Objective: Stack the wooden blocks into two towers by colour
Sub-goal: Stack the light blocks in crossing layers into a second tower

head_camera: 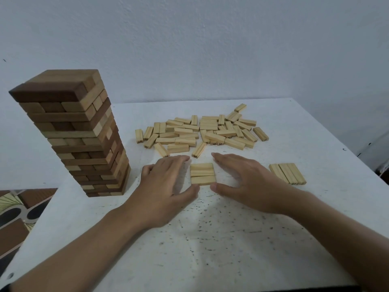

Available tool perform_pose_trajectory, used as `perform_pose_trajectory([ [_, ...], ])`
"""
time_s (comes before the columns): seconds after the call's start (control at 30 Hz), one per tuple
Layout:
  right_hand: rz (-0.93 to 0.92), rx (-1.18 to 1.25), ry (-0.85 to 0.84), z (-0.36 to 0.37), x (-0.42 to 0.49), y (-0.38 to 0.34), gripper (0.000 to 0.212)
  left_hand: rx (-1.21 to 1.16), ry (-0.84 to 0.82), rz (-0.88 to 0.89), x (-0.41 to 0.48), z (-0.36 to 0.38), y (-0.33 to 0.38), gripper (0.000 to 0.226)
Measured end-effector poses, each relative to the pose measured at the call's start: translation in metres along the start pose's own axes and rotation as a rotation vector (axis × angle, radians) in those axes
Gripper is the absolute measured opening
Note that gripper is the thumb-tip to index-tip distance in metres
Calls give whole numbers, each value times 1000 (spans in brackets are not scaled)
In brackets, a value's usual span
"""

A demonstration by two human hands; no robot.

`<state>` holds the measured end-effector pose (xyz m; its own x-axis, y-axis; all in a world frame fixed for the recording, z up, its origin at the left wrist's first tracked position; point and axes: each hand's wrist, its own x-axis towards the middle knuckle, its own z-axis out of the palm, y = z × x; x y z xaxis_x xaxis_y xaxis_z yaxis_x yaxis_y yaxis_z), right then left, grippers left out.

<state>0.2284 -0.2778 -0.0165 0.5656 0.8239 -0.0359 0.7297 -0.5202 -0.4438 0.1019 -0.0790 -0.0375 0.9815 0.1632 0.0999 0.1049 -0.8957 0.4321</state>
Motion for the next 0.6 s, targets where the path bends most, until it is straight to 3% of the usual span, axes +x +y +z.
perform_pose_trajectory([
  [0.23,-53,-103,-108,-20,20,5,87,80,-29,16,5,5,-6,77],
  [0.6,-105,-12,7,-5,27,18,63,122,-20,33,6,5,-8,75],
])
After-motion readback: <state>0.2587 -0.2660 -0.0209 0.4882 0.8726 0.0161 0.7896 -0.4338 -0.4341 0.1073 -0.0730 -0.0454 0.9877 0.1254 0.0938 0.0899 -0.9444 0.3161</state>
